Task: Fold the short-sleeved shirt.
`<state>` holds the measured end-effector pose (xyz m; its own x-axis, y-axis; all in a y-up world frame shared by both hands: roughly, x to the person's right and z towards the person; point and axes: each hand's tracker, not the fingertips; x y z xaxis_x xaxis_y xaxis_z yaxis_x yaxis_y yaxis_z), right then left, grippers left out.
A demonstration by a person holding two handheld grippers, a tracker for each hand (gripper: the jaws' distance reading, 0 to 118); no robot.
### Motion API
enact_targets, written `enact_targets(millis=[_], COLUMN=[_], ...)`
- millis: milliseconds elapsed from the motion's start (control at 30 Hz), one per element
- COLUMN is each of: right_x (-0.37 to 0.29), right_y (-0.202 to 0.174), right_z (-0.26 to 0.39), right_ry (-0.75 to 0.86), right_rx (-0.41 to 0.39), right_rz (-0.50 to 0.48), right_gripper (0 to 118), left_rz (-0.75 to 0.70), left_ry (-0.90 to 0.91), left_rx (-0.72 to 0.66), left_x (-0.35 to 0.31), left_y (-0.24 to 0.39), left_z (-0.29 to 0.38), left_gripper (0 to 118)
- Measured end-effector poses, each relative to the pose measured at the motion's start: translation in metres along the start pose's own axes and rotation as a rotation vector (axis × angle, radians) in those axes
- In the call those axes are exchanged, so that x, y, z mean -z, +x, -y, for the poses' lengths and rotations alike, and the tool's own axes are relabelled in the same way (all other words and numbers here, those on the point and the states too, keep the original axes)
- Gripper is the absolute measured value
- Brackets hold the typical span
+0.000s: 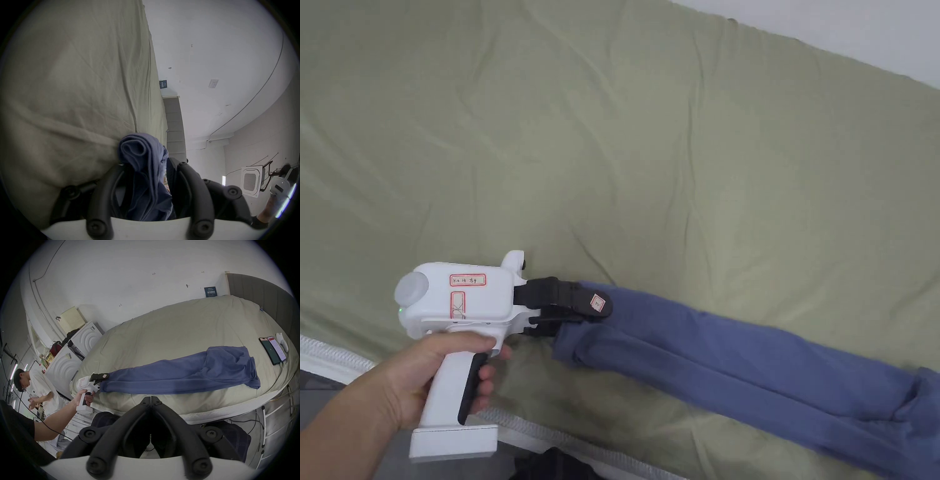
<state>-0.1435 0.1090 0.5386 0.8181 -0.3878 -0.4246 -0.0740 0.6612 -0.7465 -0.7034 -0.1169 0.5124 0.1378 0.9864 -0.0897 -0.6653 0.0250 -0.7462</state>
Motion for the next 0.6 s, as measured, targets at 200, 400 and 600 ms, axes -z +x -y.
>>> enact_targets(millis=[200, 400, 600], right_x=[0.003, -0.008, -0.019], right_y=[-0.005, -0.005, 0.015], right_z=[-0.002, -0.002, 0.000], right_ry=[0.004, 0.033, 0.069], right_rx=[0.019, 0.011, 0.035], right_rz=[-0.013, -0.029, -0.043], right_gripper=[0, 0, 0], left_rz=[-0.219, -0.380, -0.433], left_ry=[-0.023, 0.068, 0.122], left_rx=[0.089, 0.231, 0.251], left_x=[0.002, -0.011, -0.019], left_y=[0.026, 0.075, 0.105], left_z=[0.005, 0.014, 0.027], left_gripper=[9, 7, 6])
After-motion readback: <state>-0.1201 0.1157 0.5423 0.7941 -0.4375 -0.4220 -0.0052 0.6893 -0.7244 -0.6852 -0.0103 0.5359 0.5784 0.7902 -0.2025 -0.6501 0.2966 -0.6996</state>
